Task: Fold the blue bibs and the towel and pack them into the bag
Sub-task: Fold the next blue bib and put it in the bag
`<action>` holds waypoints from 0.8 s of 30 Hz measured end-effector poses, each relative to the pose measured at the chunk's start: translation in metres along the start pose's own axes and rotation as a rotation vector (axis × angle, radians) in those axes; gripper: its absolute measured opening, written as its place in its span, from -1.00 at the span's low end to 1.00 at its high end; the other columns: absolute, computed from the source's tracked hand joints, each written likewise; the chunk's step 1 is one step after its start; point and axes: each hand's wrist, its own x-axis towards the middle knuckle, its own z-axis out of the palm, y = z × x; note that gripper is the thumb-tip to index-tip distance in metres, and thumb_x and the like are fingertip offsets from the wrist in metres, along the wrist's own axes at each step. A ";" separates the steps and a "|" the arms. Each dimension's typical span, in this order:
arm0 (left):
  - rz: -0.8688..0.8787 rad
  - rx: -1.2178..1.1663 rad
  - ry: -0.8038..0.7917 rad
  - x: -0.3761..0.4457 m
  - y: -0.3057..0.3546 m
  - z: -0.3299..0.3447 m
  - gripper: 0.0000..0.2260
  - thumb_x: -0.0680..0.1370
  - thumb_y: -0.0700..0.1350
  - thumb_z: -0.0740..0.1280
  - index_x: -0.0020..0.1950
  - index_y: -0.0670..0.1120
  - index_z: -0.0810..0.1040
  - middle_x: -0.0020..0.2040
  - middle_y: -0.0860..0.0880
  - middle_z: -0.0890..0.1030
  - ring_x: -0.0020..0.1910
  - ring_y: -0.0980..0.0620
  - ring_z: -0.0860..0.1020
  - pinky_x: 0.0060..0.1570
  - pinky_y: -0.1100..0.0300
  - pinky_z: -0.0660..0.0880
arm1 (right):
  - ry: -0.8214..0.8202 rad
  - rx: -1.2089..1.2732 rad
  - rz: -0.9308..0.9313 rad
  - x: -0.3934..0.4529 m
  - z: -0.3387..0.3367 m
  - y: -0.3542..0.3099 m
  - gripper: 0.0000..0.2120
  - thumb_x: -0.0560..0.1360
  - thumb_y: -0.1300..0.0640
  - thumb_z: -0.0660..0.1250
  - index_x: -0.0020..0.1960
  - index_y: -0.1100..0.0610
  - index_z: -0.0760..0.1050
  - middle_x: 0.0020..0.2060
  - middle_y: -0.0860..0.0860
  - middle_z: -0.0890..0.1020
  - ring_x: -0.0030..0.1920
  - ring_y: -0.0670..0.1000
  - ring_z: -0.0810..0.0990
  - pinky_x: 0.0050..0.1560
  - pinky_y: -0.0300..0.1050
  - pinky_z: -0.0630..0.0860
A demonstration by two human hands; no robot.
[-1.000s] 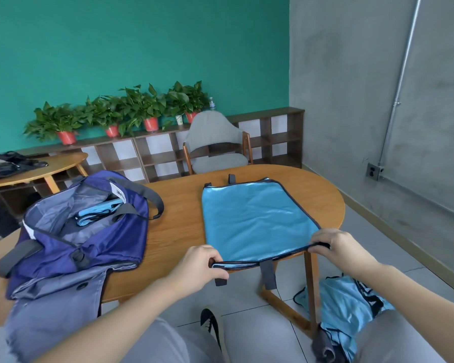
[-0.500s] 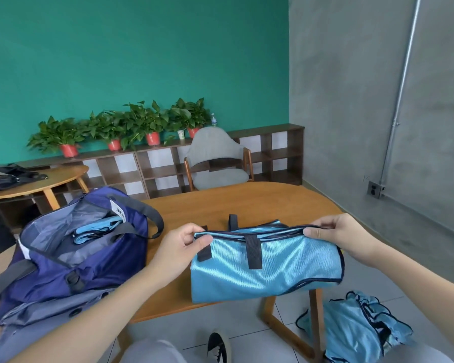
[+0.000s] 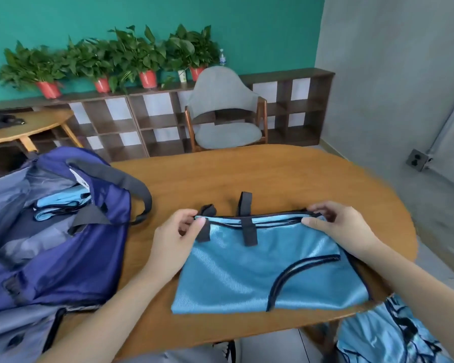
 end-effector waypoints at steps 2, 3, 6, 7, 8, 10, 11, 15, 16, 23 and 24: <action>-0.004 -0.034 0.010 0.000 -0.001 -0.001 -0.81 0.56 0.04 0.45 0.14 0.06 0.64 -0.02 0.15 0.68 -0.04 0.19 0.62 0.02 0.26 0.51 | -0.014 -0.013 -0.020 0.000 0.000 0.002 -0.68 0.38 -0.14 0.56 0.09 -0.13 0.62 -0.06 -0.24 0.65 -0.05 -0.30 0.57 -0.15 -0.43 0.41; -0.011 -0.042 -0.005 0.001 -0.002 -0.001 -0.81 0.55 0.04 0.46 0.14 0.07 0.64 -0.01 0.14 0.68 -0.04 0.18 0.62 0.03 0.23 0.52 | -0.017 -0.024 -0.031 0.001 -0.001 0.002 -0.68 0.38 -0.14 0.56 0.09 -0.12 0.63 -0.05 -0.25 0.65 -0.05 -0.32 0.57 -0.13 -0.44 0.41; -0.022 -0.030 -0.038 0.001 -0.003 -0.001 -0.75 0.51 0.03 0.50 0.17 0.08 0.63 0.02 0.14 0.67 -0.05 0.20 0.62 0.02 0.19 0.54 | -0.009 -0.039 -0.028 0.001 -0.001 0.000 -0.72 0.41 -0.10 0.54 0.09 -0.08 0.63 -0.05 -0.23 0.65 -0.07 -0.34 0.56 -0.17 -0.46 0.42; -0.017 -0.015 -0.029 0.002 -0.003 0.000 -0.74 0.51 0.02 0.51 0.18 0.07 0.63 0.03 0.15 0.66 -0.05 0.22 0.61 0.01 0.21 0.53 | -0.004 -0.047 -0.026 0.001 0.000 -0.001 -0.72 0.41 -0.10 0.54 0.09 -0.08 0.63 -0.06 -0.23 0.65 -0.07 -0.31 0.57 -0.17 -0.45 0.42; 0.001 0.001 -0.006 0.001 -0.002 -0.001 -0.74 0.51 0.01 0.51 0.18 0.06 0.62 0.03 0.16 0.65 -0.05 0.23 0.60 -0.02 0.26 0.52 | 0.000 -0.058 -0.031 0.000 0.000 -0.001 -0.71 0.41 -0.10 0.54 0.09 -0.09 0.63 -0.05 -0.23 0.64 -0.05 -0.30 0.57 -0.16 -0.44 0.41; 0.064 0.069 0.079 0.000 -0.001 -0.003 -0.75 0.52 0.02 0.50 0.17 0.06 0.60 0.02 0.19 0.61 -0.05 0.25 0.58 -0.08 0.38 0.44 | 0.017 -0.059 -0.049 -0.002 0.001 -0.002 -0.69 0.40 -0.11 0.55 0.11 -0.09 0.62 -0.03 -0.23 0.64 -0.01 -0.27 0.57 -0.07 -0.41 0.43; 0.092 0.101 0.130 -0.003 0.001 -0.004 -0.76 0.52 0.02 0.49 0.16 0.07 0.60 0.01 0.18 0.59 -0.06 0.24 0.56 -0.10 0.43 0.41 | 0.036 -0.053 -0.058 -0.003 0.001 -0.002 -0.67 0.40 -0.11 0.55 0.12 -0.07 0.62 -0.01 -0.21 0.65 0.02 -0.24 0.58 0.00 -0.36 0.46; 0.180 0.085 0.202 -0.014 0.006 -0.007 -0.92 0.56 -0.08 0.44 0.01 0.02 0.58 -0.15 0.13 0.59 -0.17 0.15 0.56 -0.16 0.43 0.41 | 0.146 -0.222 -0.213 -0.013 0.004 -0.013 -0.76 0.48 -0.07 0.49 0.12 -0.04 0.63 0.02 -0.15 0.62 0.11 -0.07 0.51 0.18 -0.13 0.42; 0.191 0.102 0.177 -0.016 0.006 -0.007 -0.95 0.58 -0.12 0.40 0.01 0.00 0.57 -0.18 0.12 0.59 -0.20 0.13 0.56 -0.18 0.39 0.42 | 0.158 -0.260 -0.289 -0.016 0.007 -0.020 -0.81 0.51 -0.05 0.46 0.10 -0.04 0.64 -0.01 -0.14 0.62 0.09 -0.07 0.50 0.17 -0.14 0.41; 0.287 0.311 -0.040 -0.017 0.002 -0.001 -0.69 0.54 -0.40 0.19 0.17 -0.09 0.48 -0.12 0.09 0.60 -0.01 0.00 0.53 0.09 -0.08 0.48 | -0.278 -0.416 -0.398 -0.027 0.062 -0.067 -0.85 0.55 0.21 0.30 -0.04 0.05 0.63 -0.06 -0.06 0.63 0.00 -0.03 0.58 0.06 -0.15 0.50; 0.267 0.273 -0.068 -0.017 0.002 -0.002 -0.64 0.52 -0.42 0.16 0.15 -0.02 0.46 -0.07 0.10 0.60 0.03 0.02 0.53 0.12 -0.06 0.47 | -0.281 -0.388 -0.376 -0.026 0.068 -0.069 -0.78 0.52 0.28 0.25 -0.07 0.03 0.62 -0.05 -0.05 0.61 0.02 -0.01 0.57 0.06 -0.17 0.47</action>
